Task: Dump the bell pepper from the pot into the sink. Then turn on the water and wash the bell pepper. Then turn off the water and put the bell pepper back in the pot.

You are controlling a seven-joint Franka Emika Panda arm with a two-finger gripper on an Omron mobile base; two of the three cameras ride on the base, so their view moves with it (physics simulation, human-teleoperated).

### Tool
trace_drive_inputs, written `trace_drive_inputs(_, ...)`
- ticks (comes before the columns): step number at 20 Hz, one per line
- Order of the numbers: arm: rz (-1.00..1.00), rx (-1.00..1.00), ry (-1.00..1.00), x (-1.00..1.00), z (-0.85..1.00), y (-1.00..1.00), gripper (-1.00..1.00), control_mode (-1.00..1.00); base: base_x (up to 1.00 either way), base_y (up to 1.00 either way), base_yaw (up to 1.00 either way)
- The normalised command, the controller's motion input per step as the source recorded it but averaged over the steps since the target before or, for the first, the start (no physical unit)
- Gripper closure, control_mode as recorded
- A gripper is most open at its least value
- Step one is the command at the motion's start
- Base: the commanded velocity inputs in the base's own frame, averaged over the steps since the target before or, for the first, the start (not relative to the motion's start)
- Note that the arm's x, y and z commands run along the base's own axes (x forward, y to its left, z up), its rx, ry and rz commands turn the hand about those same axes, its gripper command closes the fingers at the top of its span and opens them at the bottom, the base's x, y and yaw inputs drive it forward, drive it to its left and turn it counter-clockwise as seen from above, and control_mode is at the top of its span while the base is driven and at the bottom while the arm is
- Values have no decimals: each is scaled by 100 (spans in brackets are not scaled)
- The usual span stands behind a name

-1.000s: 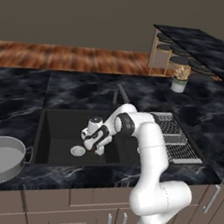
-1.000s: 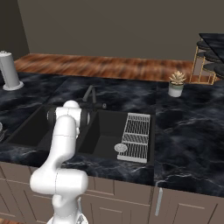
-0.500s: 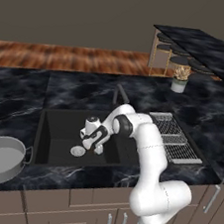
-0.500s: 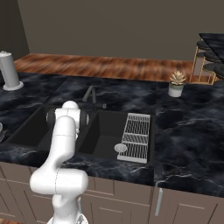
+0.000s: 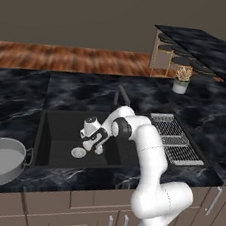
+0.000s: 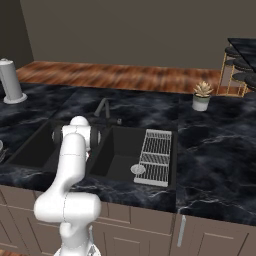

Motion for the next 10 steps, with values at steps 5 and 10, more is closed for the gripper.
trace_drive_inputs(5,0,0,-10,-23,-47,-48,100,-100,0,0,0)
trace_drive_inputs(10,2,0,-18,-66,36,-30,100,-100,0,0,0)
